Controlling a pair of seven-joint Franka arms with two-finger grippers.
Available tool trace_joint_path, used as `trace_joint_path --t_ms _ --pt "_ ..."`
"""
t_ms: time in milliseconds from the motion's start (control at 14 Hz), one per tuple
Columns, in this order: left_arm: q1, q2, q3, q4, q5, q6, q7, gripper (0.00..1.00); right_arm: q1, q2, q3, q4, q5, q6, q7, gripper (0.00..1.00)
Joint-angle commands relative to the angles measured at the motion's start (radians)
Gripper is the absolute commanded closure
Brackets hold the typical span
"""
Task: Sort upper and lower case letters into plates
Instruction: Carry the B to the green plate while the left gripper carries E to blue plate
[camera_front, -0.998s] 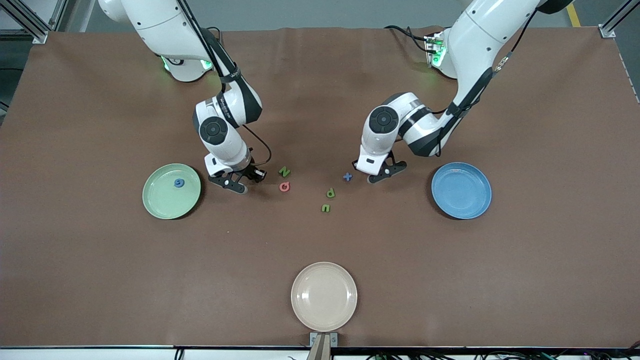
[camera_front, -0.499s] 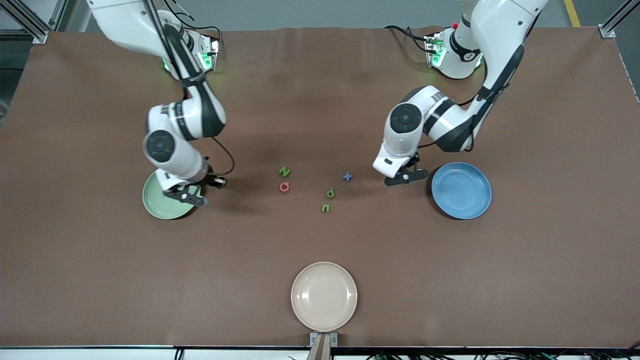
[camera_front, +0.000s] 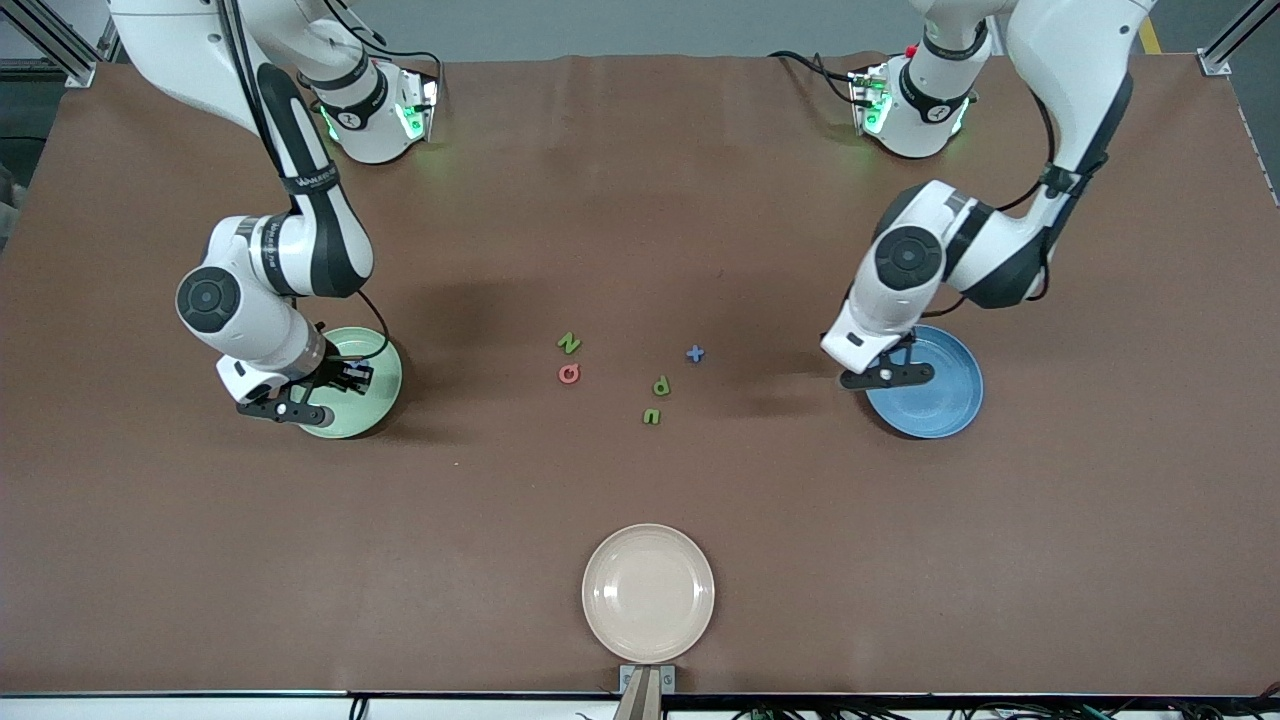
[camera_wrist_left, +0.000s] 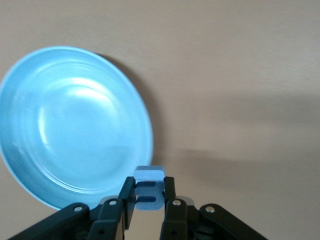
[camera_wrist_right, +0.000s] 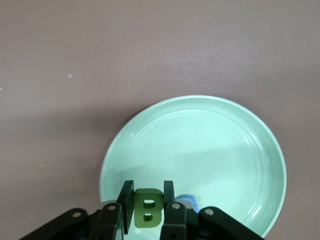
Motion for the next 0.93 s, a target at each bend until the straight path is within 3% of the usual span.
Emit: trace_joint_path --t_ms 0,285,357,428,499,642,856 --pt "0.071 -0.033 -0.011 -0.031 0.015 0.015 0.068 0.96 0.012 0.027 0.012 -0.028 0.017 0.048 -0.013 0.99" --pt "0.16 -0.021 -0.009 -0.083 0.015 0.123 0.147 0.96 0.012 0.064 0.015 -0.028 0.032 0.056 -0.012 0.97" --pt "0.174 -0.013 -0.009 -0.095 0.016 0.156 0.16 0.96 0.013 0.066 0.019 -0.028 0.041 0.054 -0.012 0.89" --pt "0.177 -0.003 -0.008 -0.099 0.022 0.168 0.164 0.96 0.012 0.066 0.021 -0.028 0.041 0.051 -0.012 0.58" --pt "0.178 0.013 -0.008 -0.1 0.03 0.174 0.164 0.96 0.012 0.066 0.021 -0.026 0.041 0.048 -0.012 0.01" --pt "0.195 0.042 -0.006 -0.1 0.051 0.194 0.164 0.96 0.012 0.058 0.02 -0.02 0.041 0.033 -0.01 0.0" --pt "0.206 0.083 -0.006 -0.099 0.093 0.21 0.156 0.95 0.018 0.014 0.021 0.07 0.043 -0.166 0.057 0.0"
